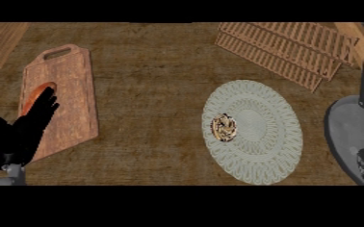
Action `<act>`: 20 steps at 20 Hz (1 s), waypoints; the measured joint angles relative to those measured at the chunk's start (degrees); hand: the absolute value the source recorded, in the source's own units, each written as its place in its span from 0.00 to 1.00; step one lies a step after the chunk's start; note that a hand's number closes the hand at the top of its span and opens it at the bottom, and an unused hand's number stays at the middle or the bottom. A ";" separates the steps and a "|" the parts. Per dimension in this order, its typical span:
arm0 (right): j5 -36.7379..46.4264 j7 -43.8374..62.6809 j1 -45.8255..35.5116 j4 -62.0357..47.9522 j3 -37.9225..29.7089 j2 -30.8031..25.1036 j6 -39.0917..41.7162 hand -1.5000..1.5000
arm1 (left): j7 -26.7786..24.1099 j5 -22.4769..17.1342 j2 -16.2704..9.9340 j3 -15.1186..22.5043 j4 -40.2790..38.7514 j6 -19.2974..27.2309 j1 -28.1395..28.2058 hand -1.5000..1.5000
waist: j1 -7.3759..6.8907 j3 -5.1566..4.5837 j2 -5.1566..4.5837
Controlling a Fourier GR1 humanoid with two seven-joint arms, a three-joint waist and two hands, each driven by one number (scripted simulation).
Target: Pick the squash from the placemat and place it in the tiered shelf
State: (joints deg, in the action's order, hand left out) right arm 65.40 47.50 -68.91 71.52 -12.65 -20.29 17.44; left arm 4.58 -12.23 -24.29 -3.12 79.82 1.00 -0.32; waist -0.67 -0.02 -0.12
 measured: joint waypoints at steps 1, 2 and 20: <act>-0.19 -0.61 0.09 -1.47 -0.48 -0.16 -1.40 1.00 | 0.23 -0.02 0.02 -0.17 0.13 -0.15 0.05 0.50 | -0.04 0.00 -0.01; -0.37 -0.90 -0.57 -3.20 -1.04 -0.44 -2.42 1.00 | 0.06 0.59 0.55 0.06 -0.32 0.30 -0.44 0.50 | -0.05 0.01 -0.05; -1.74 -10.21 0.23 -23.64 -5.55 -5.56 -19.39 0.00 | 0.83 2.72 2.74 -0.92 0.79 -0.38 -0.22 0.50 | -0.18 0.02 -0.10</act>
State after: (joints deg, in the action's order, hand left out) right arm 63.66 37.28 -68.69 47.88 -18.20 -25.85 -1.94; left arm 5.42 -9.51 -21.55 -4.05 80.61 0.62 -0.55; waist -0.84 0.00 -0.22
